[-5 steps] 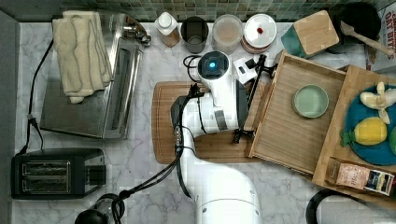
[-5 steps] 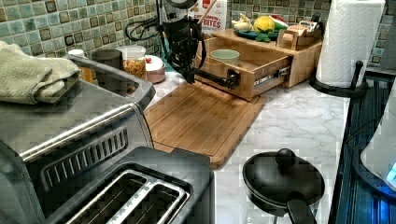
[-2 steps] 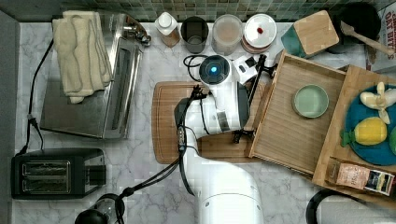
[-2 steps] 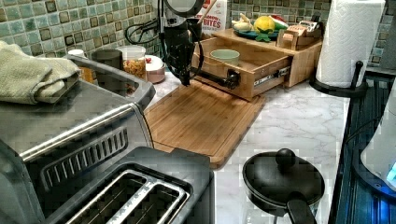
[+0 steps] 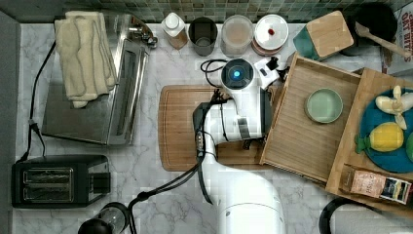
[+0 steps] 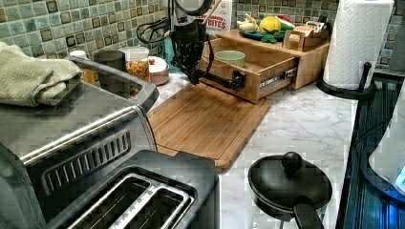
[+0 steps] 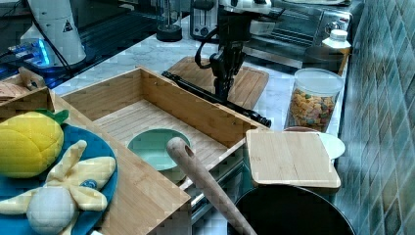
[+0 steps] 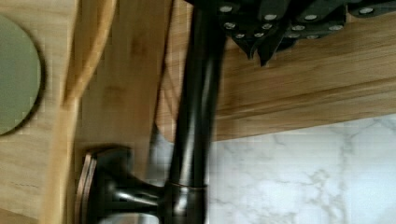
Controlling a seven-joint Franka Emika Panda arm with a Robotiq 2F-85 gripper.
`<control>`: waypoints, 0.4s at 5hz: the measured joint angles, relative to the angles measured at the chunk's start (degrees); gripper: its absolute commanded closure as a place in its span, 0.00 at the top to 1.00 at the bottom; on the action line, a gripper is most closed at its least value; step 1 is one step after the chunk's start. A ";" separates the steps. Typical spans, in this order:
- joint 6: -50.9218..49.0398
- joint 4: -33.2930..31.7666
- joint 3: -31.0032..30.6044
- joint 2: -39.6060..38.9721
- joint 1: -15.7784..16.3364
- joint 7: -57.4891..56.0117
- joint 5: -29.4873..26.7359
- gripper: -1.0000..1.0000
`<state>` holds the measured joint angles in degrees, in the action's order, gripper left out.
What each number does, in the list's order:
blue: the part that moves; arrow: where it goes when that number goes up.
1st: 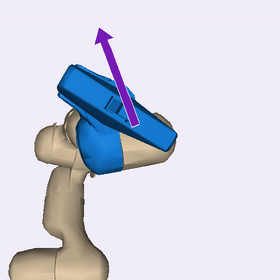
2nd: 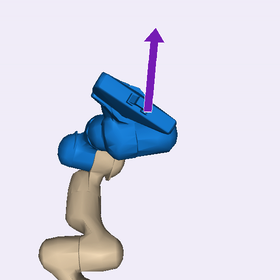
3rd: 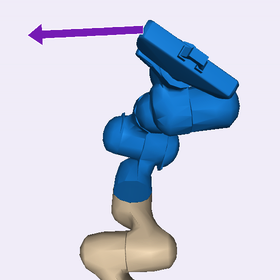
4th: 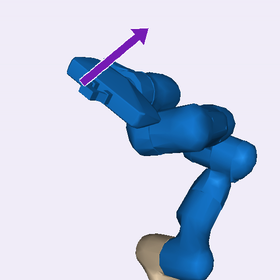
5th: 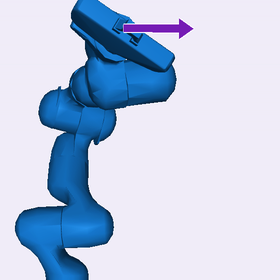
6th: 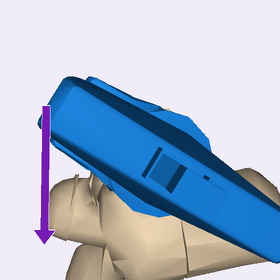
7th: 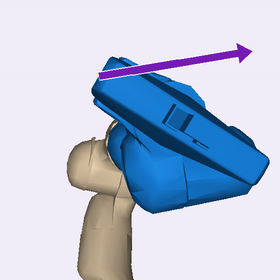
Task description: Close the drawer.
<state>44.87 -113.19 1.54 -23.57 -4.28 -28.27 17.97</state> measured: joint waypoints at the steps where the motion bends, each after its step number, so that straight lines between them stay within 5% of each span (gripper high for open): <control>1: 1.76 -1.34 -0.03 0.95 -1.22 -0.14 0.01 0.00; 2: 1.82 -2.41 0.13 1.72 -1.74 -0.14 0.01 0.00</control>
<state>46.69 -115.60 1.68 -21.85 -6.02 -28.41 17.99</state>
